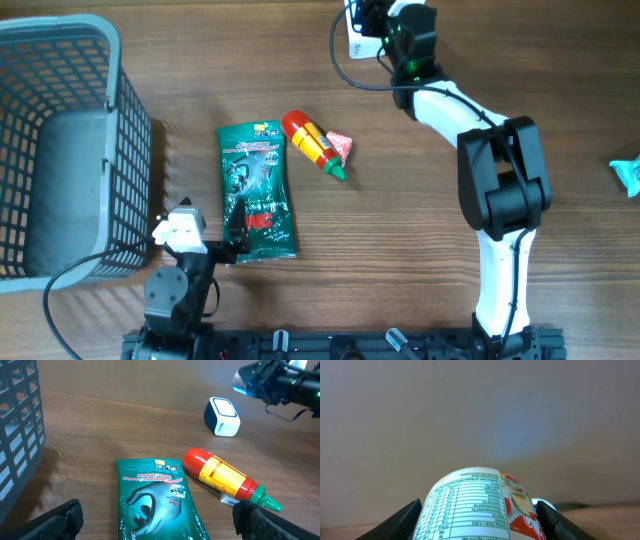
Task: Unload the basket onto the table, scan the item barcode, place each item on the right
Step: 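Carry the jar right and set it beside the wipes pack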
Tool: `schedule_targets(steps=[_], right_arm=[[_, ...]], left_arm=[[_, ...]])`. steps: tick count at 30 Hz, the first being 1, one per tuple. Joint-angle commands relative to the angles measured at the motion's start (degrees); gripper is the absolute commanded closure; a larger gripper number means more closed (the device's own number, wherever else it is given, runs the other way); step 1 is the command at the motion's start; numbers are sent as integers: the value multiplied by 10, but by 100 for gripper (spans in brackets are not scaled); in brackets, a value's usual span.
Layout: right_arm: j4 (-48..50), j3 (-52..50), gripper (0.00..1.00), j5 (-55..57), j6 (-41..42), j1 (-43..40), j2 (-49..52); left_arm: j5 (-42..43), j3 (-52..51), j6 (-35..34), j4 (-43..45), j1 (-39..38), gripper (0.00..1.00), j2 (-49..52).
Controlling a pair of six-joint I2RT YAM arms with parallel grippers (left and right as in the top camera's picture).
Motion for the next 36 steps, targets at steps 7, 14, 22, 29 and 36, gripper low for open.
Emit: schedule_targets(steps=[7,14,22,29,36], right_arm=[[-166,34,63,12,-18,-22,-84],[-447,34,61,13,-18,-159,-252],[-780,31,63,14,17,-399,-219],[-829,31,54,21,12,-497,-126],[-827,31,41,81,-3,-529,-84]], left_arm=[[5,-2,11,1,2,0,-2],[5,-2,11,1,2,0,-2],[5,-2,11,1,2,0,-2],[5,-2,11,1,2,0,-2],[5,-2,11,1,2,0,-2]])
